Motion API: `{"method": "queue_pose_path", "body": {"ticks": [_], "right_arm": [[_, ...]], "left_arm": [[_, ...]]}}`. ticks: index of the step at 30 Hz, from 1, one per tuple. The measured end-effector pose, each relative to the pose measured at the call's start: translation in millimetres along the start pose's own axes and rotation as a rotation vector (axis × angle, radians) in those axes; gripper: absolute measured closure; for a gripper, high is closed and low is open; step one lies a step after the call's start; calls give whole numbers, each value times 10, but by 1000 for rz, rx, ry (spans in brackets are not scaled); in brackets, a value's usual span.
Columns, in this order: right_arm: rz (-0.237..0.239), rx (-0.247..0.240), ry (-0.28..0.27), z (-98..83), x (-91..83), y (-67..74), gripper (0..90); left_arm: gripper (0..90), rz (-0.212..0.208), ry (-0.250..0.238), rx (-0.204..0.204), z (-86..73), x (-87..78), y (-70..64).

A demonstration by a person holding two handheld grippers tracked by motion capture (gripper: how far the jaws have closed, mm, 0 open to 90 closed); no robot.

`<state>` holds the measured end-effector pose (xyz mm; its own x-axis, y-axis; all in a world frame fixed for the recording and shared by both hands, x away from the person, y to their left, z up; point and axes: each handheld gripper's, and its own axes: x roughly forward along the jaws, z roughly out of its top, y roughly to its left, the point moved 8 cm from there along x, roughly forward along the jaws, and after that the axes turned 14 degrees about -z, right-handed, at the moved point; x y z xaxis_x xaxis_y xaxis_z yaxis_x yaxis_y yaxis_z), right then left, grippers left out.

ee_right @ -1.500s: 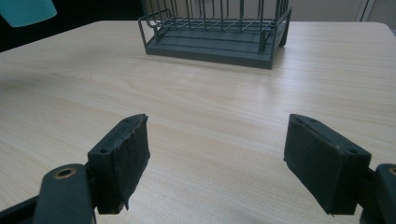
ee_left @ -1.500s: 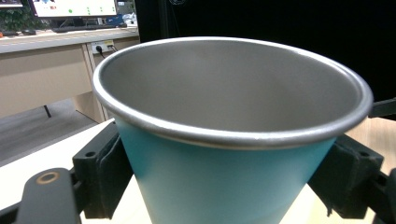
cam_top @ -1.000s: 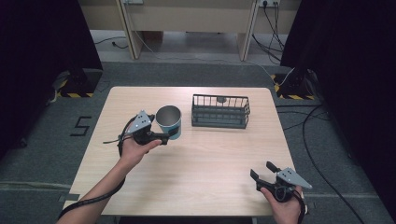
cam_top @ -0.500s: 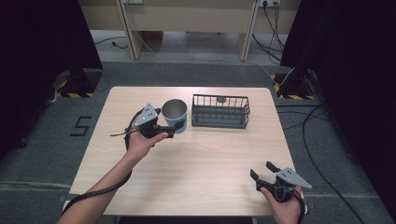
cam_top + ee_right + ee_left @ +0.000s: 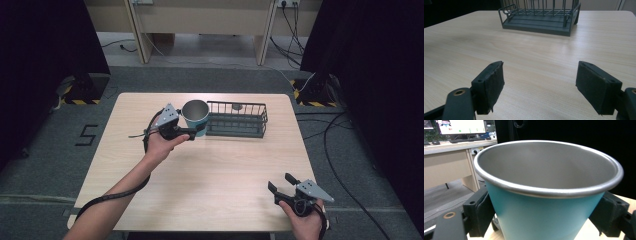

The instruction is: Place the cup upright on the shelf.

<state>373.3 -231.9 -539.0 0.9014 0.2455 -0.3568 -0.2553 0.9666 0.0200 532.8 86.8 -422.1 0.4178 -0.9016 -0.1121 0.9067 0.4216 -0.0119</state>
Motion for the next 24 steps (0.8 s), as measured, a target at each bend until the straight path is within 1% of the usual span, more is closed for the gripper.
{"method": "queue_pose_path", "body": {"ticks": [6, 7, 8, 14, 19, 24], "right_arm": [[1, 1, 1, -1, -3, 2, 233], [1, 3, 1, -1, -5, 3, 233], [1, 3, 1, -1, -5, 3, 233], [7, 0, 3, -4, -6, 9, 233], [9, -2, 2, -4, -6, 10, 233], [10, -1, 3, -5, -5, 9, 233]], "left_arm": [[161, -7, -5, -5, 58, 155, 26], [160, -7, -3, -7, 63, 203, 40], [160, -7, -3, -7, 63, 203, 40], [160, -6, -6, -13, 92, 349, 61], [160, -1, -16, -21, 147, 449, 93], [160, 3, -15, -18, 205, 536, 131]]}}
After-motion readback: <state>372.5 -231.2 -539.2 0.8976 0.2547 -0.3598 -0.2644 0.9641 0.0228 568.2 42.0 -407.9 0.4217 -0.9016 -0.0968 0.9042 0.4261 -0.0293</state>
